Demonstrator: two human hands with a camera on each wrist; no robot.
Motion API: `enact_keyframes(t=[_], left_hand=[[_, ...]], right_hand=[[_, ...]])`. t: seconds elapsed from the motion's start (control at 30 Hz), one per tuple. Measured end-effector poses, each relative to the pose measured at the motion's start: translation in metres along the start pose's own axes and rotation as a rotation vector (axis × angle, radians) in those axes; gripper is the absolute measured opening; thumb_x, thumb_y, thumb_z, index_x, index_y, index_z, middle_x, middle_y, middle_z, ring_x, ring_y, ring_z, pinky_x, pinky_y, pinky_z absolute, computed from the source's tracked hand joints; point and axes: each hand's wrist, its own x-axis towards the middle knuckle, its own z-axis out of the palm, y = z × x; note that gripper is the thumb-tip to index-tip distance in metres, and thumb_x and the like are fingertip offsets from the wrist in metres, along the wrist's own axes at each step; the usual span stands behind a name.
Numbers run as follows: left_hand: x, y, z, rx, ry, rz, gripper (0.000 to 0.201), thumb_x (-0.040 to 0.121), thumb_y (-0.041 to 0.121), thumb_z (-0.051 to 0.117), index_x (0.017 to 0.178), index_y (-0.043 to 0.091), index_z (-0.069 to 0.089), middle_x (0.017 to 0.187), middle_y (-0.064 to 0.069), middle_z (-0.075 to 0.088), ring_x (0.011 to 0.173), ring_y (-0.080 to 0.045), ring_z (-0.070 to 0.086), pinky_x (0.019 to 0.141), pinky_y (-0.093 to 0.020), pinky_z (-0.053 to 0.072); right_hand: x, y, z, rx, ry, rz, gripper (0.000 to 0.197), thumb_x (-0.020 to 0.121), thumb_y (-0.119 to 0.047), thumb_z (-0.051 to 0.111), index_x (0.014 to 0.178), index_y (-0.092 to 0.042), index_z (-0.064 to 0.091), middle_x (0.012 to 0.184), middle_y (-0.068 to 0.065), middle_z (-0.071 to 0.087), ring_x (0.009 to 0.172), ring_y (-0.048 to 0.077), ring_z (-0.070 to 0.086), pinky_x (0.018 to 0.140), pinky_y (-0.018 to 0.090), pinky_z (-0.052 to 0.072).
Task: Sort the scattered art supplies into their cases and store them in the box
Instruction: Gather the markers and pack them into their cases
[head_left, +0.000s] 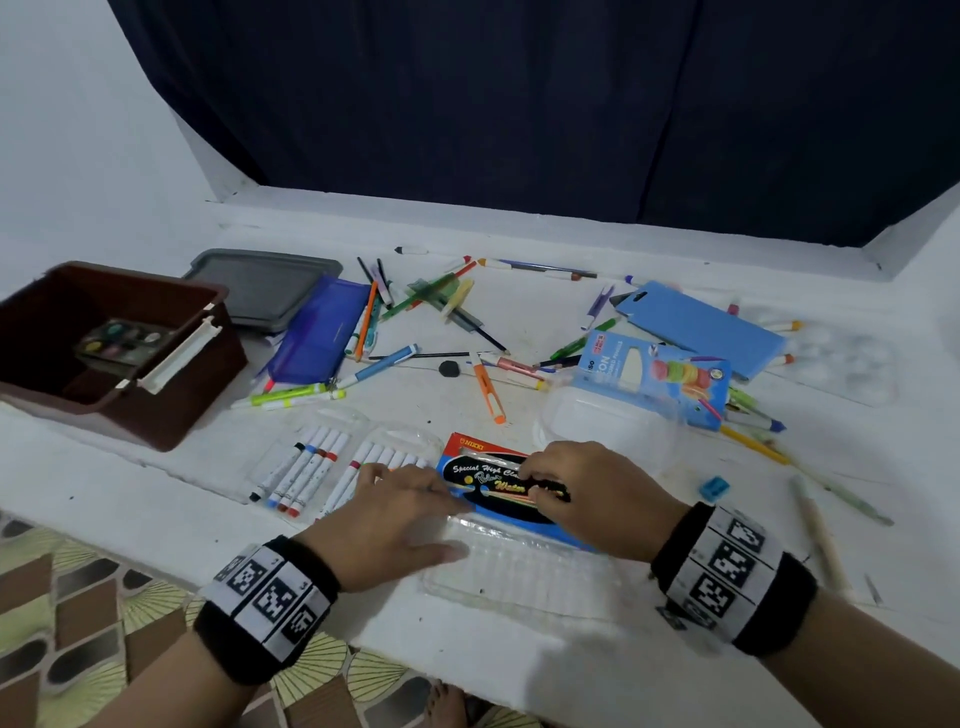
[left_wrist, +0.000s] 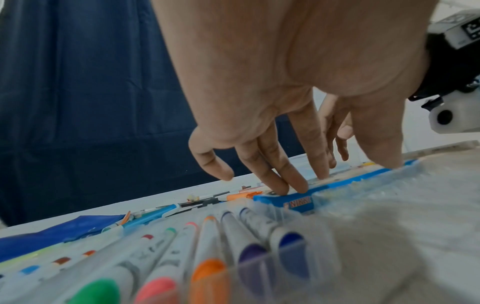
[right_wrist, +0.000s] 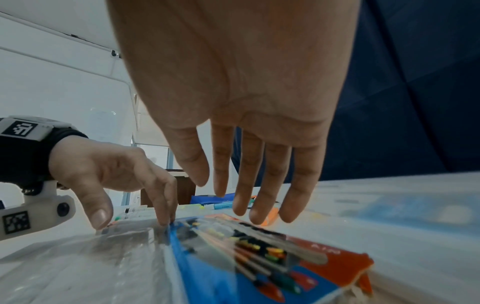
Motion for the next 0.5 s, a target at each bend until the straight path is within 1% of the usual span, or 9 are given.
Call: enact_keyframes(t=[0.07,0.13,0.17,0.23,0.27,0.3,0.4,0.47,0.5], left_hand=[[0.004,-0.002,-0.007,-0.060,0.007,0.018,0.056,0.088,0.080,0.037,0.132,0.048,0.052,0.119,0.027,0.051,0.115,0.009,0.045,0.098,-0.038,0.030],[0.008,-0.004,-0.014,-0.104,0.015,0.052,0.062,0.089,0.079,0.026,0.132,0.045,0.054,0.110,0.025,0.054,0.104,0.008,0.050,0.095,-0.034,0.034],[0.011,-0.004,-0.018,-0.142,0.043,0.075,0.056,0.092,0.074,0.028,0.129,0.043,0.057,0.106,0.023,0.057,0.098,0.007,0.053,0.091,-0.032,0.039],[0.016,-0.007,-0.026,-0.274,0.112,0.104,0.030,0.099,0.051,0.047,0.122,0.038,0.061,0.102,0.018,0.065,0.091,0.004,0.060,0.082,-0.025,0.049],[0.019,-0.009,-0.032,-0.333,0.132,0.101,0.023,0.100,0.042,0.052,0.120,0.037,0.063,0.100,0.016,0.068,0.089,0.002,0.063,0.079,-0.023,0.051],[0.022,-0.011,-0.038,-0.366,0.146,0.096,0.019,0.100,0.038,0.054,0.117,0.036,0.063,0.096,0.015,0.069,0.086,-0.001,0.065,0.076,-0.022,0.052],[0.036,-0.024,-0.065,-0.348,0.248,0.069,0.012,0.098,0.041,0.055,0.106,0.035,0.062,0.077,0.010,0.067,0.074,-0.007,0.063,0.068,-0.025,0.051],[0.052,-0.043,-0.082,-0.333,0.367,0.028,0.008,0.096,0.041,0.058,0.099,0.035,0.062,0.070,0.008,0.062,0.068,-0.010,0.061,0.062,-0.022,0.048],[0.062,-0.055,-0.089,-0.330,0.423,0.004,0.007,0.096,0.040,0.060,0.096,0.034,0.063,0.068,0.007,0.061,0.067,-0.012,0.060,0.062,-0.022,0.048]], right_hand=[[0.005,-0.002,-0.006,0.017,0.027,0.001,0.025,0.097,-0.033,0.050,0.116,-0.029,0.066,0.102,-0.006,0.066,0.091,0.012,0.059,0.081,0.034,0.051],[0.010,-0.004,-0.013,0.029,0.066,0.006,0.023,0.097,-0.032,0.050,0.112,-0.030,0.066,0.096,-0.010,0.064,0.084,0.008,0.058,0.077,0.031,0.051],[0.012,-0.005,-0.017,0.040,0.091,0.008,0.021,0.096,-0.031,0.051,0.111,-0.031,0.066,0.094,-0.011,0.063,0.081,0.008,0.058,0.076,0.028,0.051],[0.018,-0.006,-0.025,0.060,0.132,0.002,0.018,0.096,-0.032,0.053,0.110,-0.034,0.064,0.093,-0.014,0.059,0.078,0.008,0.059,0.073,0.024,0.049],[0.021,-0.006,-0.031,0.062,0.148,-0.007,0.016,0.096,-0.033,0.054,0.109,-0.035,0.063,0.092,-0.015,0.058,0.077,0.007,0.059,0.072,0.024,0.049],[0.026,-0.006,-0.036,0.056,0.164,-0.019,0.014,0.096,-0.034,0.054,0.108,-0.036,0.062,0.090,-0.015,0.058,0.076,0.007,0.058,0.071,0.024,0.049],[0.047,-0.002,-0.055,0.015,0.210,-0.049,0.013,0.096,-0.033,0.053,0.105,-0.034,0.062,0.086,-0.014,0.057,0.074,0.008,0.056,0.069,0.026,0.048],[0.068,0.001,-0.069,-0.021,0.225,-0.062,0.013,0.097,-0.032,0.052,0.104,-0.034,0.062,0.083,-0.015,0.055,0.073,0.005,0.054,0.066,0.022,0.043],[0.080,0.003,-0.076,-0.049,0.226,-0.066,0.013,0.097,-0.032,0.051,0.103,-0.034,0.062,0.082,-0.016,0.053,0.072,0.003,0.053,0.065,0.019,0.040]])
